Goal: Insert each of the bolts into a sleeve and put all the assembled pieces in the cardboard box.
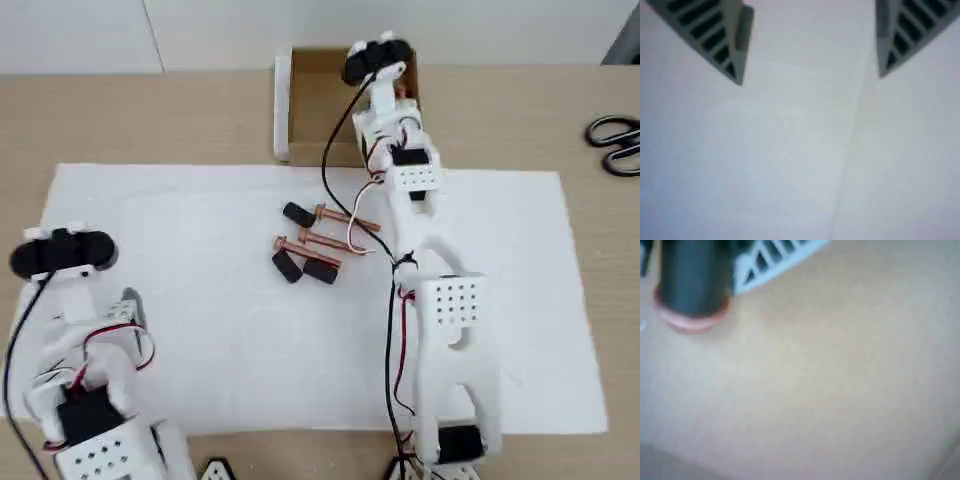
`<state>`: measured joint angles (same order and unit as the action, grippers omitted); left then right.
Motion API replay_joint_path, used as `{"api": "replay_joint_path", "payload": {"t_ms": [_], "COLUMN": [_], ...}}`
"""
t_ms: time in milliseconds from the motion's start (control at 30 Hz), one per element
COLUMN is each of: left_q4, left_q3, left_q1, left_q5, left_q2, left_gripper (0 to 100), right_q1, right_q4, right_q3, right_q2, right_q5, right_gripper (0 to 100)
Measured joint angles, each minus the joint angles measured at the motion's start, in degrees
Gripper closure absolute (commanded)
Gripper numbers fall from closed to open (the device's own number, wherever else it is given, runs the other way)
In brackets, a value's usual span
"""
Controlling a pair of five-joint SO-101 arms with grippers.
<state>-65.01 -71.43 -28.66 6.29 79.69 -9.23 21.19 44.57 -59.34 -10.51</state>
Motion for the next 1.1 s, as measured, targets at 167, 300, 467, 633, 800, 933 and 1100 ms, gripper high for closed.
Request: {"api": "replay_joint_path", "payload": {"t_ms": [167, 300, 467, 633, 800, 933, 1100], "left_q4": [0.0, 0.0, 0.0, 0.0, 0.0, 0.0, 0.0], "left_q3": [0.0, 0.0, 0.0, 0.0, 0.0, 0.0, 0.0], "left_q1": [0.0, 0.0, 0.0, 0.0, 0.0, 0.0, 0.0], "left_q5": [0.0, 0.0, 0.0, -1.8, -5.9, -7.8, -9.5], "left_q2": [0.0, 0.0, 0.0, 0.0, 0.0, 0.0, 0.0], "left_gripper": [83, 83, 83, 83, 83, 83, 83], "right_q1": [0.0, 0.0, -3.4, -9.0, -14.5, -18.3, -19.7], "right_q4": [0.0, 4.3, 14.8, 30.6, 51.0, 66.9, 74.3], "right_q3": [0.5, 5.5, 14.2, 20.4, 24.7, 28.4, 29.4], "right_q2": [0.0, 0.1, 3.3, 8.1, 11.6, 14.5, 16.4], "right_q5": [0.0, 0.0, 0.0, 0.0, 0.0, 0.2, 4.7], "right_gripper": [88.8, 89.0, 89.0, 89.0, 89.0, 89.0, 89.0]}}
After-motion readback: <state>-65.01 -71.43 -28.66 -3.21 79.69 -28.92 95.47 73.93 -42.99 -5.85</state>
